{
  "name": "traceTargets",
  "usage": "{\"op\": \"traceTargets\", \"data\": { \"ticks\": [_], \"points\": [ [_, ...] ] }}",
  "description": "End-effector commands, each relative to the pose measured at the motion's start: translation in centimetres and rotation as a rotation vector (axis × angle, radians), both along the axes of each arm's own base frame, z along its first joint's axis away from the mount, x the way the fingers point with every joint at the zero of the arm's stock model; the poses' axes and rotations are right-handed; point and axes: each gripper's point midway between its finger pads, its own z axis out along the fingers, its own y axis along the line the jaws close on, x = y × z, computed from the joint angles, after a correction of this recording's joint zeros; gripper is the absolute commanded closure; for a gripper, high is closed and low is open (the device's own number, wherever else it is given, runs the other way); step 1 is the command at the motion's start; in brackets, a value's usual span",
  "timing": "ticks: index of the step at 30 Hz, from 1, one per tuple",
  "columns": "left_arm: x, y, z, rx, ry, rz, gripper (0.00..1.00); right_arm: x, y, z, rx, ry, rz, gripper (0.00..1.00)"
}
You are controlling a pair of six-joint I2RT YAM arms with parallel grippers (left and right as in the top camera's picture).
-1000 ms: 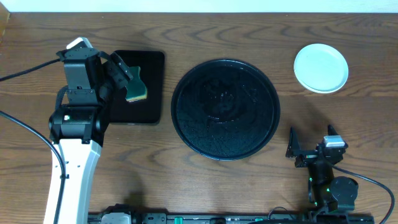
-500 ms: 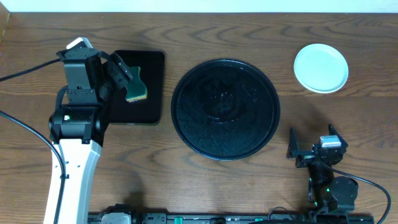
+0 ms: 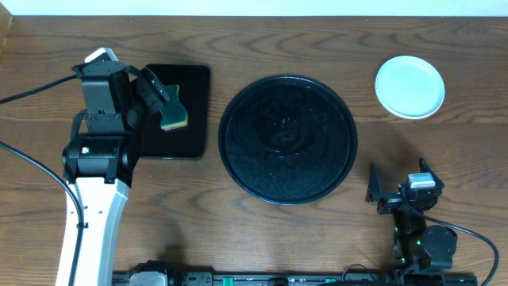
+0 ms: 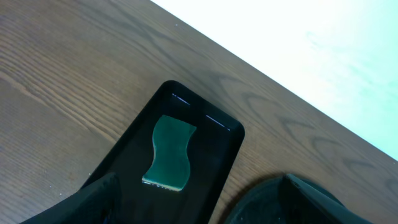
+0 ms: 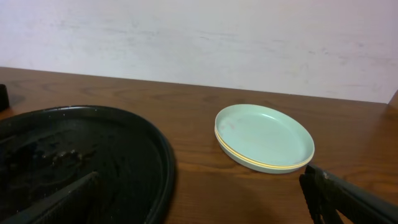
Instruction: Clean dirty plates on tray and stack at the side
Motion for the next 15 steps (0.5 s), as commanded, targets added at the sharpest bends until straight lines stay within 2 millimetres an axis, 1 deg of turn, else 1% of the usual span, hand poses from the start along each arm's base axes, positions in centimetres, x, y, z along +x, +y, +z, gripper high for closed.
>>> {"op": "traceTargets", "data": {
  "ticks": [1, 2, 3, 5, 6, 9, 11, 13, 15],
  "points": [
    [0.0, 0.1, 0.1, 0.008, -0.002, -0.002, 0.19, 0.0, -0.4, 0.0, -0.014, -0.001, -0.019, 0.01],
    [0.0, 0.2, 0.2, 0.012, -0.003, 0.002, 0.19, 0.0, -0.4, 0.0, -0.014, -0.001, -0.019, 0.01],
    [-0.1, 0.9, 0.2, 0.048, 0.000, 0.022, 0.05, 0.0, -0.4, 0.0, -0.014, -0.001, -0.019, 0.01],
    [-0.4, 1.4, 0.1, 0.071, 0.012, 0.041, 0.04, 0.0, -0.4, 0.0, -0.014, -0.001, -0.019, 0.01],
    [-0.7, 1.4, -0.4, 0.083, 0.039, 0.030, 0.05, 0.0, -0.4, 0.0, -0.014, -0.001, -0.019, 0.01],
    [-3.1, 1.4, -3.5, 0.107, 0.208, 0.006, 0.05, 0.0, -0.4, 0.0, -0.014, -0.001, -0.019, 0.01],
    [-4.9, 1.4, -6.0, 0.126, 0.350, -0.018, 0.05, 0.0, -0.4, 0.0, -0.014, -0.001, -0.019, 0.01],
    [-5.9, 1.4, -7.8, 0.169, 0.455, -0.075, 0.05, 0.0, -0.4, 0.0, -0.014, -0.001, -0.019, 0.01],
    [-6.7, 1.4, -9.4, 0.216, 0.522, -0.140, 0.05, 0.0, -0.4, 0.0, -0.014, -0.002, -0.019, 0.01]
  ]
}}
